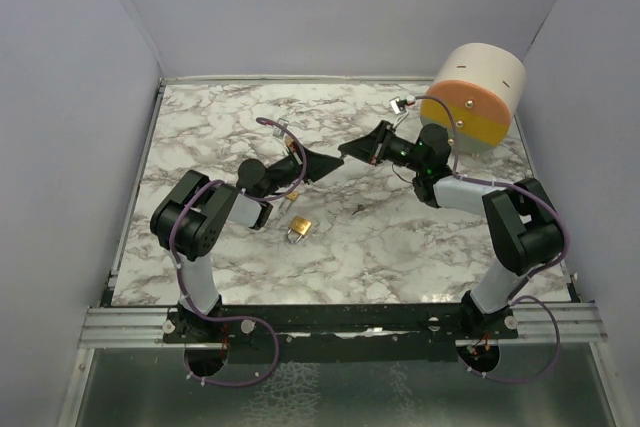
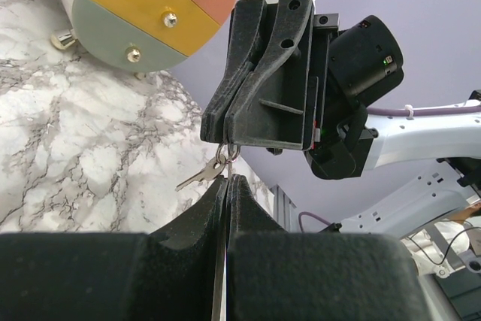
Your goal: Unlock with the key
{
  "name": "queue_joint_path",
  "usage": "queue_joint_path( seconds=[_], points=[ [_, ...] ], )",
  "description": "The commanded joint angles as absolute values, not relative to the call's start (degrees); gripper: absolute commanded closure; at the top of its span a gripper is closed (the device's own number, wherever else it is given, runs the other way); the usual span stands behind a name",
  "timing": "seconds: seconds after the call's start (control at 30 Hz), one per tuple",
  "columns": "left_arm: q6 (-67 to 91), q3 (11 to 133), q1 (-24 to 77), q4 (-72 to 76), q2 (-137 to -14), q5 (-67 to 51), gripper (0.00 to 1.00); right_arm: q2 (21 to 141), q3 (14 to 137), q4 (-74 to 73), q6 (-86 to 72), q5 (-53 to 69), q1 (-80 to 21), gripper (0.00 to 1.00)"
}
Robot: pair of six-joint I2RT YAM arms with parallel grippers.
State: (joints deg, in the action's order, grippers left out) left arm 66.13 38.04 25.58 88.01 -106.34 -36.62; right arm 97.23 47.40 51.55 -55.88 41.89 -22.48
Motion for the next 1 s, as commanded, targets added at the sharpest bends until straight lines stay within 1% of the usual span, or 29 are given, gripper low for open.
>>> queue_joint_path(
  seconds=[0.0,0.03,0.07,0.13,0.17,0.23,0.27,0.33,0.43,0.6,0.7,0.77,0.97],
  points=[
    [66.26,39.05,25.75,101.77,-106.85,-37.24,1.0,98.08,48.53,54.18,-56.06,43.51,-22.41,0.99],
    [66.38,39.29,25.77,101.77,-107.01,-37.41,1.0,98.02,48.54,54.28,-56.09,43.49,-22.37,0.99],
    [66.56,39.5,25.77,101.78,-107.12,-37.59,0.96,98.0,48.47,54.48,-56.2,43.36,-22.4,0.99],
    [66.92,39.44,25.75,101.78,-107.31,-37.07,0.68,97.85,48.35,54.46,-56.31,42.93,-22.35,0.99],
    [66.99,39.13,25.77,101.77,-107.31,-36.49,0.58,97.66,48.32,54.25,-56.27,42.46,-22.38,0.99],
    [66.77,38.24,25.59,101.59,-106.91,-35.18,0.41,97.14,48.0,53.58,-56.17,41.37,-22.24,0.99],
    [66.38,37.66,25.43,101.11,-106.62,-34.5,0.34,96.83,47.91,53.17,-55.86,40.76,-22.18,0.99],
    [65.84,36.55,25.07,100.0,-105.87,-33.41,0.29,96.0,47.68,51.44,-54.9,39.08,-21.97,0.99],
    [64.63,34.99,24.43,97.3,-104.24,-31.65,0.02,94.25,47.17,48.35,-53.01,35.44,-21.79,0.99],
    [61.08,33.42,24.0,89.93,-100.21,-29.31,0.01,91.79,46.58,43.47,-50.28,31.26,-21.79,0.99],
    [57.7,33.82,23.99,80.77,-97.58,-28.05,0.01,90.88,45.51,42.42,-49.96,29.7,-21.77,0.99],
    [55.08,34.34,23.99,73.99,-93.76,-26.97,0.01,90.48,44.75,42.3,-50.24,28.71,-21.8,0.99],
    [46.35,35.53,24.08,53.2,-86.78,-20.33,0.01,89.93,43.28,41.22,-50.9,26.0,-21.75,0.99]
  ],
)
